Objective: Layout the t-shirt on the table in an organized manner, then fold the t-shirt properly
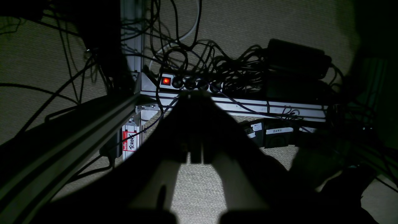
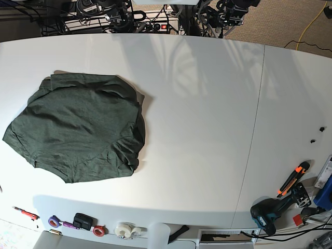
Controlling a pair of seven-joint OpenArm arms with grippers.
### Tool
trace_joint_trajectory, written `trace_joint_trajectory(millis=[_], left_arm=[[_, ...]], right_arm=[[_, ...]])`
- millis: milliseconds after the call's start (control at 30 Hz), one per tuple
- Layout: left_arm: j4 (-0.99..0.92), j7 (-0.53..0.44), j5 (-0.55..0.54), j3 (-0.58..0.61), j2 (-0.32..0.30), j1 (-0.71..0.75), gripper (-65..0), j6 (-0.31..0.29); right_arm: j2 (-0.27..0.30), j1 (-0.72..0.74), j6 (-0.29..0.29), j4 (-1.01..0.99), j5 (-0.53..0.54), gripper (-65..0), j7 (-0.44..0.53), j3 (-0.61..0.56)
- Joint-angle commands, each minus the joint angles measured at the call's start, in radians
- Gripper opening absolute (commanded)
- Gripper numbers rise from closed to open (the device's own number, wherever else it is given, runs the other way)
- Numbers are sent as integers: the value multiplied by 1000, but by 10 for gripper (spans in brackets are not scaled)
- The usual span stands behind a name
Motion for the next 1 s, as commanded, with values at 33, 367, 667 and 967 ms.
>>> trace_joint_trajectory(millis=[33,367,667,967], left_arm=[[7,-9,0,-1,-1,0,-559,-6],[56,9,-13,-1,-11,52,-559,-8],[605,13,-41,-2,-124,425,-559,-60],[1472,254,-135,-20,-408,870,-559,-61]], right_arm=[[5,5,-4,6,5,-650,7,2],[13,-50,-4,24,5,-650,12,2],[118,-365,-4,421,6,-650,19,2],[340,-881,-78,1112,6,-650,18,3]])
